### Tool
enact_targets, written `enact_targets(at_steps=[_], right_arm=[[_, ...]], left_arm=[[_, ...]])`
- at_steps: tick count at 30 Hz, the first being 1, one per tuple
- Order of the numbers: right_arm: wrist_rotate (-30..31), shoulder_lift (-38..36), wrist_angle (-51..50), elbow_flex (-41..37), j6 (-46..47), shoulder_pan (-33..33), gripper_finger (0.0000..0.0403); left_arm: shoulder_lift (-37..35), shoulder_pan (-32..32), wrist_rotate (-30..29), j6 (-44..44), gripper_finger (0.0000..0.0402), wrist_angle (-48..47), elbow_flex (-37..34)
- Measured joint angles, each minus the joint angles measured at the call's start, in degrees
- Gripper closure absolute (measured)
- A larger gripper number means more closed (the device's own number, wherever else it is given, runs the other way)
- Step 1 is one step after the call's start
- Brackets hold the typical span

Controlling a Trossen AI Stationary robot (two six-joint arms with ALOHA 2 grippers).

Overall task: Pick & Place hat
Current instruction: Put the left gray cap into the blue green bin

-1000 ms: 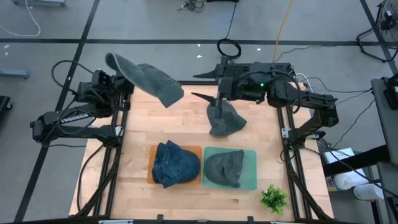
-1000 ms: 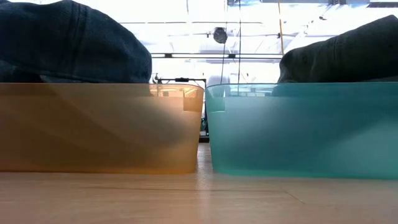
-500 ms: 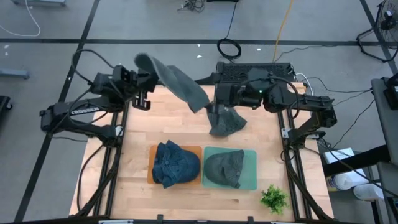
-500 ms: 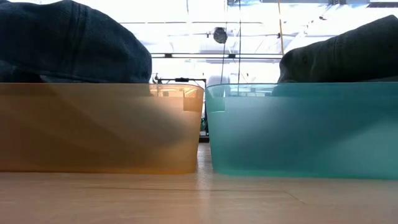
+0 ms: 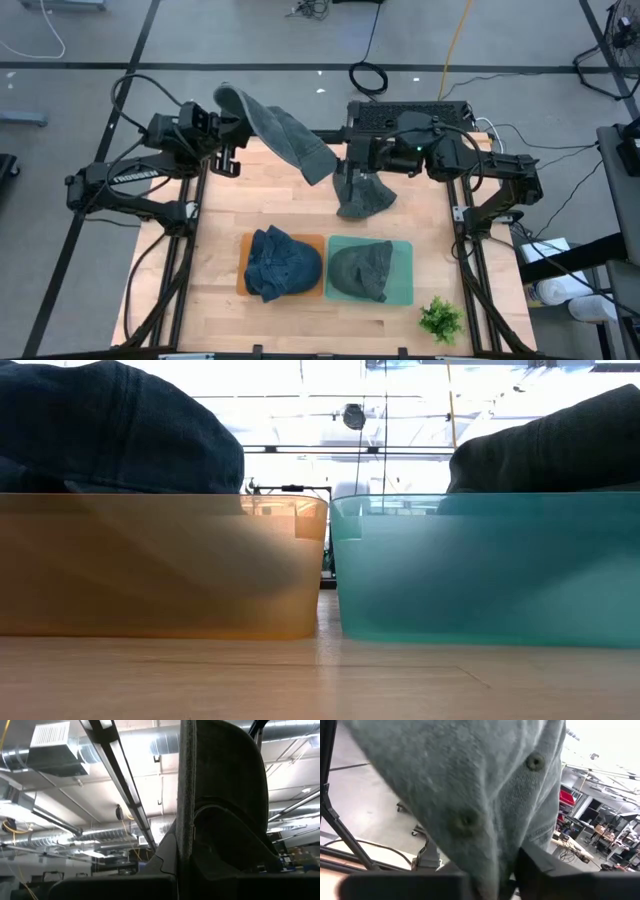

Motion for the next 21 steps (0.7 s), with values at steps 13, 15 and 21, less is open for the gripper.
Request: enact_targets(at_steps=[13, 15, 21], right_arm=[[10.9, -4.4, -6.8, -0.1, -5.1, 1.5, 0.0401], [13.7, -5.4, -8.3, -0.1, -7.4, 2.4, 0.0401], [23.4, -9.1, -12.2, -0.1, -13.9, 5.7, 0.0402]], left_arm=[[0.0, 0.0, 0.2, -18.3, 0.0308, -3.3, 0.0], [0.0, 0.0, 0.2, -19.1, 0.0293, -3.5, 0.0], [0.0, 0.1, 2.0, -22.0, 0.0261, -5.9, 0.0]])
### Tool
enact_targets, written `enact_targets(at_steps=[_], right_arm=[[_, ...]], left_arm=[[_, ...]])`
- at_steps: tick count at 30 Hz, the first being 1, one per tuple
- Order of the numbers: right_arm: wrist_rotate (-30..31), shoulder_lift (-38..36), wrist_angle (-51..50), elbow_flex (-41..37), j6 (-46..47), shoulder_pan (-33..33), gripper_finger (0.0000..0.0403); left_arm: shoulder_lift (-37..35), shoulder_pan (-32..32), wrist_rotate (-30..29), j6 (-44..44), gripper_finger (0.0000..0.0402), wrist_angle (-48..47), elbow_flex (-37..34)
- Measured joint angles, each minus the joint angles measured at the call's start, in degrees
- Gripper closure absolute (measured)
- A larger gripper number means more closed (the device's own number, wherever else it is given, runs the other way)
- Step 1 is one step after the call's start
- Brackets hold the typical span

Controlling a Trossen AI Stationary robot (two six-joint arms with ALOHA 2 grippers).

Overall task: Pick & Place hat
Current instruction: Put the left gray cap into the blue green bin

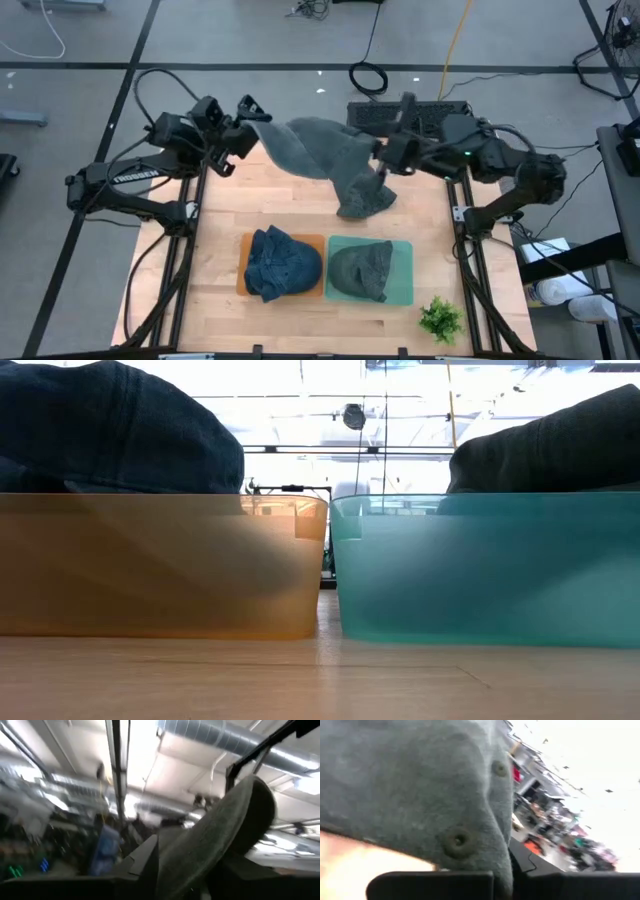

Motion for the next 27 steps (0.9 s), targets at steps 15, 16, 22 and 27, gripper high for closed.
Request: enact_targets(at_steps=[15, 16, 22, 27], right_arm=[[8.0, -7.8, -15.7, 0.0, -6.3, 4.1, 0.0403], [8.1, -7.9, -16.4, 0.0, -7.4, 4.6, 0.0403], [16.5, -8.2, -19.9, 0.0, -16.7, 10.6, 0.0403], [25.4, -7.1, -21.6, 0.0, -20.6, 16.8, 0.0403]], left_arm=[[0.0, -1.0, 19.3, -19.9, 0.0265, -22.5, 0.0], [0.0, -0.8, 19.4, -20.5, 0.0269, -22.4, 0.0], [0.0, 0.2, 19.5, -24.1, 0.0281, -22.3, 0.0], [0.0, 0.5, 19.5, -27.3, 0.0281, -22.3, 0.0]])
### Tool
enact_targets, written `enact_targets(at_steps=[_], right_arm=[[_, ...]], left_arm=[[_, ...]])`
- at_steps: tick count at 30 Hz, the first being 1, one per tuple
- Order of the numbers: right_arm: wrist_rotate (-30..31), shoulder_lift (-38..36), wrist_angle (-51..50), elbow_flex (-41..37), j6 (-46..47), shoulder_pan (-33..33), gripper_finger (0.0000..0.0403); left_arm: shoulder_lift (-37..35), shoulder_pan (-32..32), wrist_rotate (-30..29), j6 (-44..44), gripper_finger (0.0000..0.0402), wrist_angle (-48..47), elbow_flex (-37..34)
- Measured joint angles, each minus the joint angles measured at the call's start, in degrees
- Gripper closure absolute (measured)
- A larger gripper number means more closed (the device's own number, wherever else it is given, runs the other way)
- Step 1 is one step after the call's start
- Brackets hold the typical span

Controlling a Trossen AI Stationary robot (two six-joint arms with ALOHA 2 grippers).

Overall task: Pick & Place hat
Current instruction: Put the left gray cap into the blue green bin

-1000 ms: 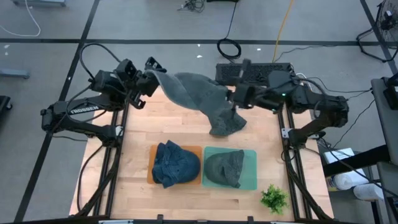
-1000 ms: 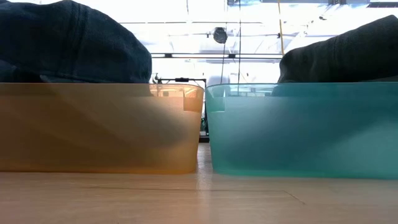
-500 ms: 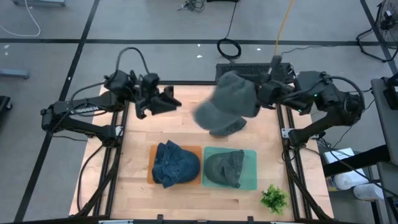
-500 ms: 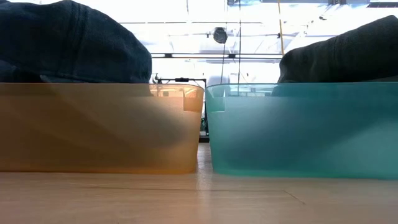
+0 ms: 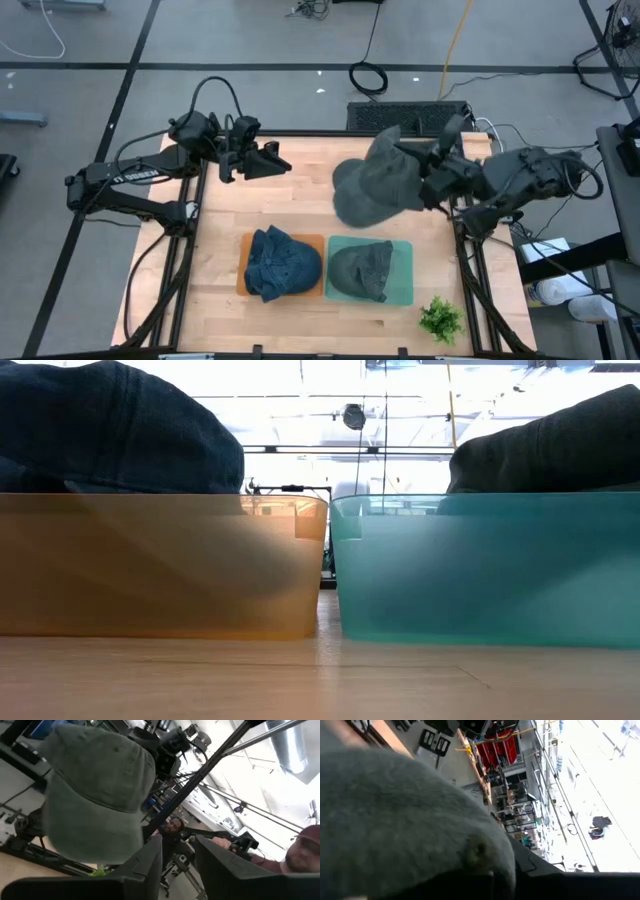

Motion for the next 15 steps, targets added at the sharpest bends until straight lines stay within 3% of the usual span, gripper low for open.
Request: enact_targets(at_steps=[7, 15], right_arm=[[9.8, 2.4, -1.2, 0.0, 2.6, 7.6, 0.0403], [16.1, 6.9, -1.5, 0.0, 7.5, 12.6, 0.0403]], left_arm=[[0.0, -0.1, -0.1, -2.9, 0.0253, 0.0, 0.0], [0.0, -0.1, -0.1, -2.1, 0.0193, 0.0, 0.0]])
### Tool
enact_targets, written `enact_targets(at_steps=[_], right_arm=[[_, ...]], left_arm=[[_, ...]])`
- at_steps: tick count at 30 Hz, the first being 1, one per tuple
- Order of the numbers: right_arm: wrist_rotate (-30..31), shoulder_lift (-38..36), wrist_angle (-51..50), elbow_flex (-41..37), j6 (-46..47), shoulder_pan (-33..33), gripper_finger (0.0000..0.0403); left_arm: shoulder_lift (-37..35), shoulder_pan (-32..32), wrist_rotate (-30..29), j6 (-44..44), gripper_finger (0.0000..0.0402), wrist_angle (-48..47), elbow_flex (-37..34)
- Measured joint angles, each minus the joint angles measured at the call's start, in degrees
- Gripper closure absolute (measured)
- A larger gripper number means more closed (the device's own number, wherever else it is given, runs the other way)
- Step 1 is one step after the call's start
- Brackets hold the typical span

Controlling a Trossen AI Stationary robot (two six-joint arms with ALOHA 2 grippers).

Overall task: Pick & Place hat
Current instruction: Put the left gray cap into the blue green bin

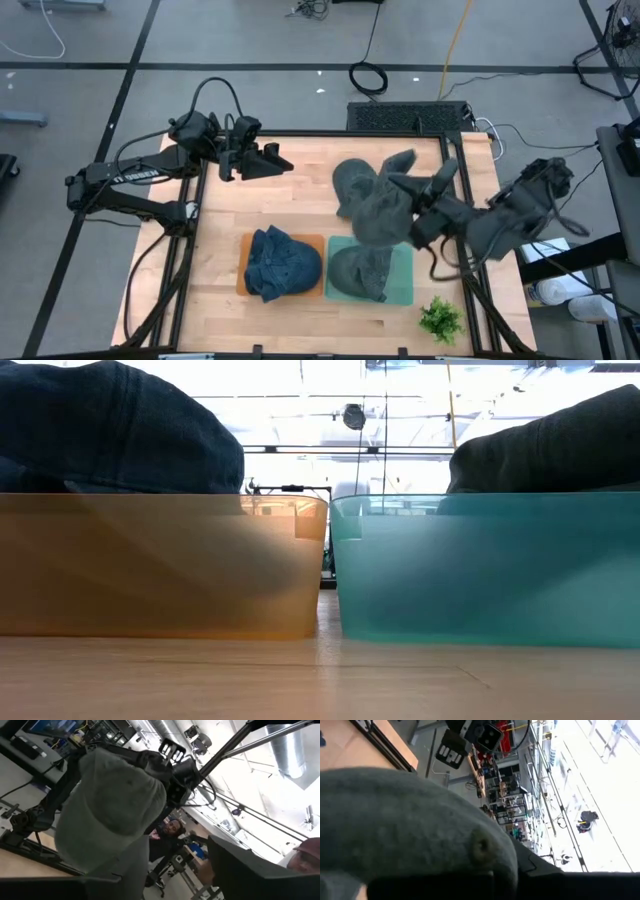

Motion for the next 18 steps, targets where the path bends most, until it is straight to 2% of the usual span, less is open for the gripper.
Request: enact_targets(at_steps=[4, 10, 13, 18], right_arm=[[1.2, 2.4, -2.6, 0.0, 5.3, 0.8, 0.0403], [1.2, 6.0, -11.6, -0.3, 19.9, 0.9, 0.0403], [1.0, 6.8, -11.5, -2.9, 22.7, 0.9, 0.0403], [1.2, 6.6, -5.4, -11.5, 23.6, 1.3, 0.0403]], left_arm=[[0.0, 0.0, 0.0, -0.4, 0.0175, 0.0, 0.0], [0.0, 0.0, 0.2, -1.6, 0.0165, 0.0, 0.0], [0.0, 0.0, 1.2, -1.6, 0.0168, 0.1, 0.0], [0.0, 0.0, 1.5, -1.8, 0.0175, 0.1, 0.0]])
